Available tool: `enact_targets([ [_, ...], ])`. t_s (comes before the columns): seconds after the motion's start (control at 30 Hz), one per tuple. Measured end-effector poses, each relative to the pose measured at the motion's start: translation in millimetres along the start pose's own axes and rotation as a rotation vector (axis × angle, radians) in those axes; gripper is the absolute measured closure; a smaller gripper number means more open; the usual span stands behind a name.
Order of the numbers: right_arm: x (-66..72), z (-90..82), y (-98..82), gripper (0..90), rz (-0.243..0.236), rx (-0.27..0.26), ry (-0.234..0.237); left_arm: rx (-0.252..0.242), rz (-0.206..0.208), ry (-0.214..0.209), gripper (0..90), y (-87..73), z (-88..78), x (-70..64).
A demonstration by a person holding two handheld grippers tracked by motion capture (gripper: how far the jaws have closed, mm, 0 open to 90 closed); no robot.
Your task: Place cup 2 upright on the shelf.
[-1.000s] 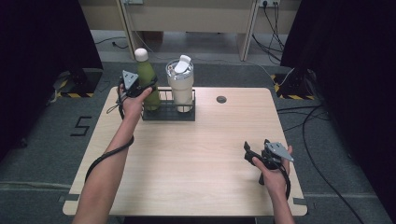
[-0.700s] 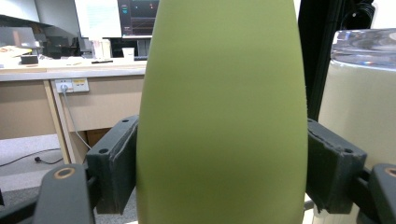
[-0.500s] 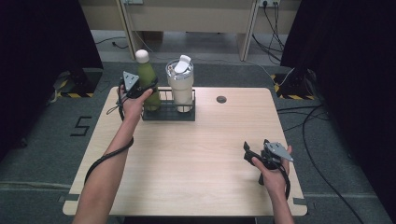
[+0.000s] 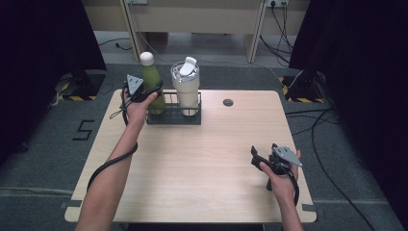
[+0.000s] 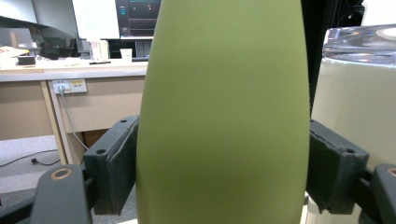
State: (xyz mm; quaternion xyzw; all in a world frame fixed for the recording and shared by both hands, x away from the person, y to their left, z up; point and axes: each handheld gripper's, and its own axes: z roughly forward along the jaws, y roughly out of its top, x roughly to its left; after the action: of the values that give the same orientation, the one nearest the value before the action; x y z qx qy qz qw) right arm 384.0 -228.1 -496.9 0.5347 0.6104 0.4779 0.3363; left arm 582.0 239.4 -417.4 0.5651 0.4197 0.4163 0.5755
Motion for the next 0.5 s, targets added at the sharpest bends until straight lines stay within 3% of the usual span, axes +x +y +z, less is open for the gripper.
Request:
enact_targets([
  [0.5, 1.2, 0.7, -0.6, 15.4, -0.005, 0.005, 0.002, 0.018, 0.014, 0.000, 13.7, 0.6, -5.5, 2.2],
])
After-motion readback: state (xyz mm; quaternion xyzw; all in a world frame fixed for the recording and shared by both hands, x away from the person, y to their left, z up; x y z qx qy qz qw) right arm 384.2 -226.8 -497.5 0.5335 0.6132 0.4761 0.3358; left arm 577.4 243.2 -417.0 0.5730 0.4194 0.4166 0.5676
